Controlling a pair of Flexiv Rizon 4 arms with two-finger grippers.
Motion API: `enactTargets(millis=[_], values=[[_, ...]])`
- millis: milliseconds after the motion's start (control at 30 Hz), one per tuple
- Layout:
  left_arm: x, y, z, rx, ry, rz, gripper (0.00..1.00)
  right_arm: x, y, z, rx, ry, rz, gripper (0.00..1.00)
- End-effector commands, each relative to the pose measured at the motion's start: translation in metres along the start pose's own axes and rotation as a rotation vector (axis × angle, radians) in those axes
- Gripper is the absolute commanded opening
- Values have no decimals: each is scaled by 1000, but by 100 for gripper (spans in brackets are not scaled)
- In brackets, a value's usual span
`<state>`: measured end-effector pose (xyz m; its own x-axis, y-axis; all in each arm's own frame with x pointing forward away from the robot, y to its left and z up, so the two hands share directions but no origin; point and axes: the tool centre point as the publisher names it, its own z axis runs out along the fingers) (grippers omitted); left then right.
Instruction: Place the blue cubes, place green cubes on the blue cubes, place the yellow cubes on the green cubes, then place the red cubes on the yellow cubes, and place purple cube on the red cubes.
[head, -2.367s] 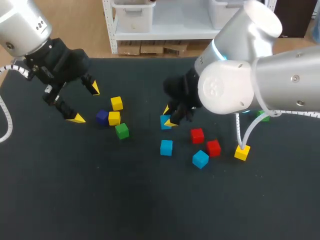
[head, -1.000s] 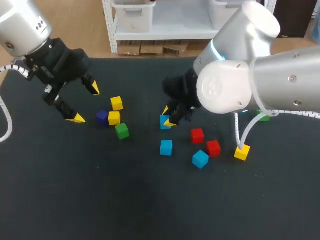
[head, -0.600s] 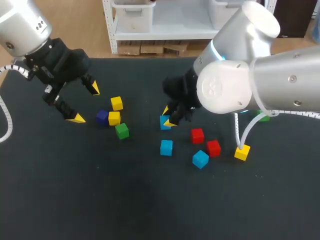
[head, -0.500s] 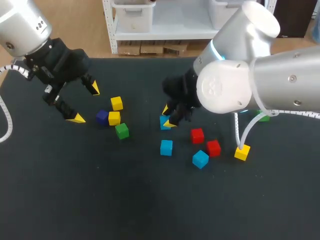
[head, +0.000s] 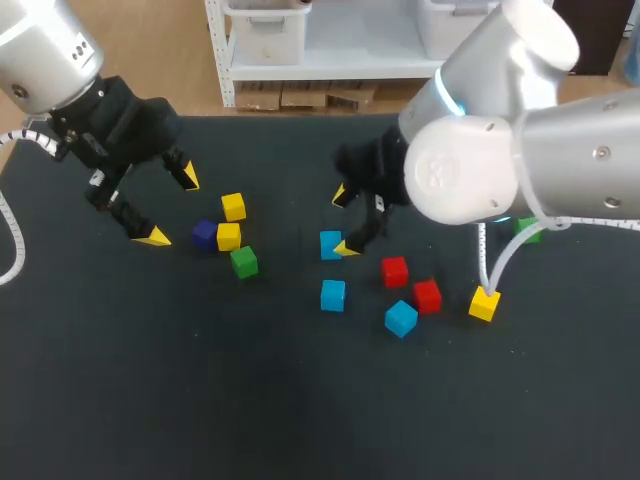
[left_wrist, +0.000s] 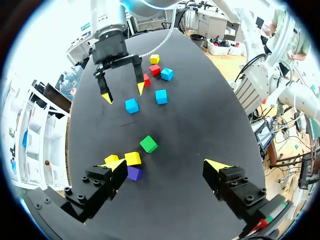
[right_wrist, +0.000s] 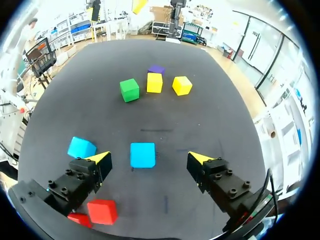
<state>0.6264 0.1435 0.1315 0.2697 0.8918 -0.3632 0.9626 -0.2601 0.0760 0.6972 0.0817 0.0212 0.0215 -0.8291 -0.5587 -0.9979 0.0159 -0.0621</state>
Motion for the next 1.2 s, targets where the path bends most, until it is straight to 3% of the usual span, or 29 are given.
enactTargets(millis=[33, 367, 667, 900, 1200], values=[[1, -1, 0, -2, -1, 2, 100, 10, 18, -28, -5, -47, -29, 100], [1, -1, 0, -2, -1, 2, 100, 12, 44, -58, -137, -97, -240, 100], [1, -1, 0, -2, -1, 2, 100, 19, 68, -68, -254, -52, -410, 100], [1, -1, 0, -2, -1, 2, 100, 31, 95, -72, -341, -64, -497, 100], [1, -1, 0, -2, -1, 2, 100, 46, 121, -70, -388, -43, -516, 100]])
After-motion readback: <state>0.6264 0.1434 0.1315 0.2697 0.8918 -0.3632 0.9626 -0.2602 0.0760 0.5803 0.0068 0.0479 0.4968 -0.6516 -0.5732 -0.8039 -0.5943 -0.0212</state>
